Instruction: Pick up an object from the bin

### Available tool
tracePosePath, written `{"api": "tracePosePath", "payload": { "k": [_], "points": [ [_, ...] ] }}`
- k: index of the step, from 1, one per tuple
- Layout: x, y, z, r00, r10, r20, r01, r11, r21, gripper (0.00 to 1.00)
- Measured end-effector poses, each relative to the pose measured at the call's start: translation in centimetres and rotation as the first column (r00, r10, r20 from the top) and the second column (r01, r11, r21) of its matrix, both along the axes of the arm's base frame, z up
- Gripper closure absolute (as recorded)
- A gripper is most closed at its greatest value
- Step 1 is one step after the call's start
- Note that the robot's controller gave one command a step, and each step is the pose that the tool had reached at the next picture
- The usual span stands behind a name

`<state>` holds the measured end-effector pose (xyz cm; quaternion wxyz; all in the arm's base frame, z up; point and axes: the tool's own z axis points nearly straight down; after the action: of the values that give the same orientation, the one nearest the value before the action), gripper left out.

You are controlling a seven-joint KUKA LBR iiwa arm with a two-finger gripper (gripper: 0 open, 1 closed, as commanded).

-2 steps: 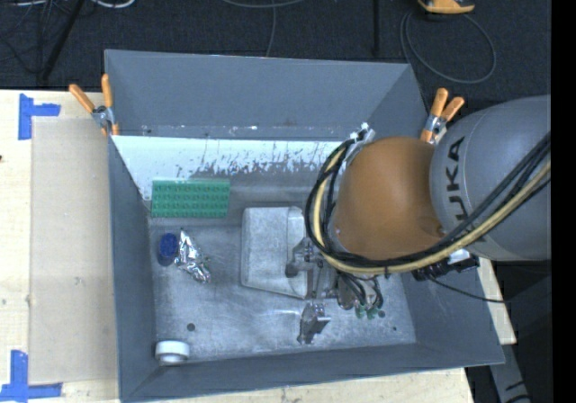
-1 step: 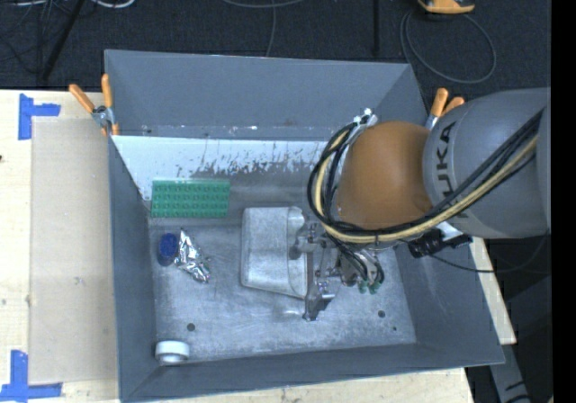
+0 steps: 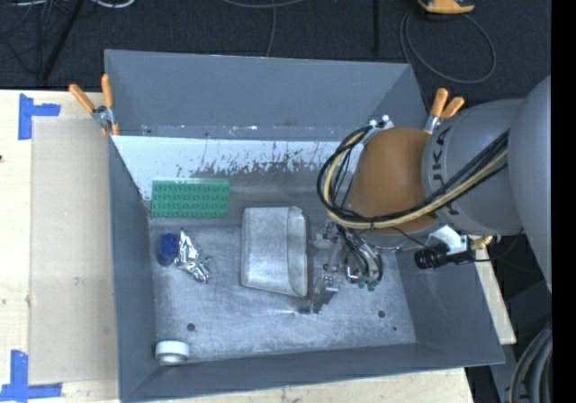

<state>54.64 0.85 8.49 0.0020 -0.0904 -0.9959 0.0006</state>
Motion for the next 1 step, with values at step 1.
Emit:
{"api": "tracePosePath", "payload": {
  "k": [1],
  "points": [
    [0.96, 2.84, -1.22, 0.999, 0.035, 0.011, -0.035, 0.999, -0.003, 0.0]
  ]
}}
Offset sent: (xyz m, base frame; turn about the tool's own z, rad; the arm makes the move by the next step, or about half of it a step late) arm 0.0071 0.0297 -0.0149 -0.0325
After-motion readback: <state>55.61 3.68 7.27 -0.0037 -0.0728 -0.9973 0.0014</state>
